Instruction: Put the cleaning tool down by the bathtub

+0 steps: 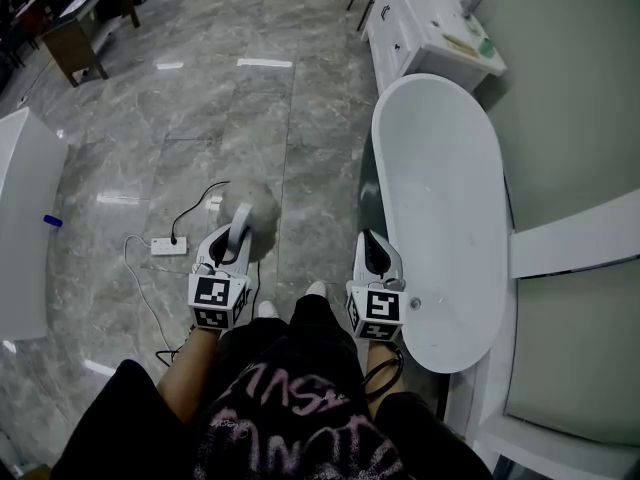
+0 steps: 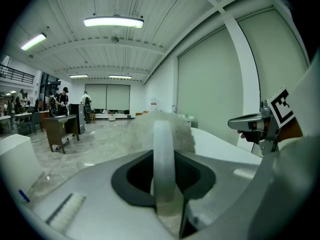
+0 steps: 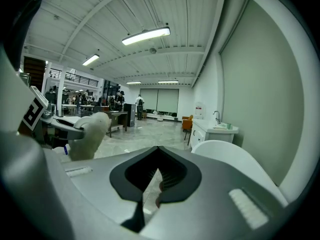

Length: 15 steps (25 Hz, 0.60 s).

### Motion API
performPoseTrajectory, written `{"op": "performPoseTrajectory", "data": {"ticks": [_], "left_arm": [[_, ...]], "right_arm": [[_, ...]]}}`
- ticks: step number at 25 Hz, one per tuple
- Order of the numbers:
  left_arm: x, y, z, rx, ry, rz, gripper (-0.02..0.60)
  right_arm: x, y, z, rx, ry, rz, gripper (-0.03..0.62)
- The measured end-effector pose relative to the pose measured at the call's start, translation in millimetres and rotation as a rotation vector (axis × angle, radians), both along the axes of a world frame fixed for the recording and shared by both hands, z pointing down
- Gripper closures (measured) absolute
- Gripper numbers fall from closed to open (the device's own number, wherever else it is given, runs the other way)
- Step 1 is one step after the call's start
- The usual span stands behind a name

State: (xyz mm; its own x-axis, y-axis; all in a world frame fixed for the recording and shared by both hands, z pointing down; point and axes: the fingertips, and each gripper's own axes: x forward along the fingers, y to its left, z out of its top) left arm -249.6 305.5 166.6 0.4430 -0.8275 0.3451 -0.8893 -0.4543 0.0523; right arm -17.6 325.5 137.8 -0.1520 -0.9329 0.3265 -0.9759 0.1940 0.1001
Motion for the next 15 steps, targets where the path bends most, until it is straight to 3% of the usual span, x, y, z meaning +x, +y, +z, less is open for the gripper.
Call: {"op": "performPoseTrajectory", "data": {"ticks": [7, 15], "left_arm": [[-5, -19, 9, -0.006, -0.023, -0.008, 0.502], [7, -84, 26, -0.038, -0.055, -0.029, 0.502]], "right_arm": [[-2, -24, 6, 0.003, -0.007, -0.023, 0.580], [11, -97, 29, -0.029, -0.009, -0.067, 0.580]]}}
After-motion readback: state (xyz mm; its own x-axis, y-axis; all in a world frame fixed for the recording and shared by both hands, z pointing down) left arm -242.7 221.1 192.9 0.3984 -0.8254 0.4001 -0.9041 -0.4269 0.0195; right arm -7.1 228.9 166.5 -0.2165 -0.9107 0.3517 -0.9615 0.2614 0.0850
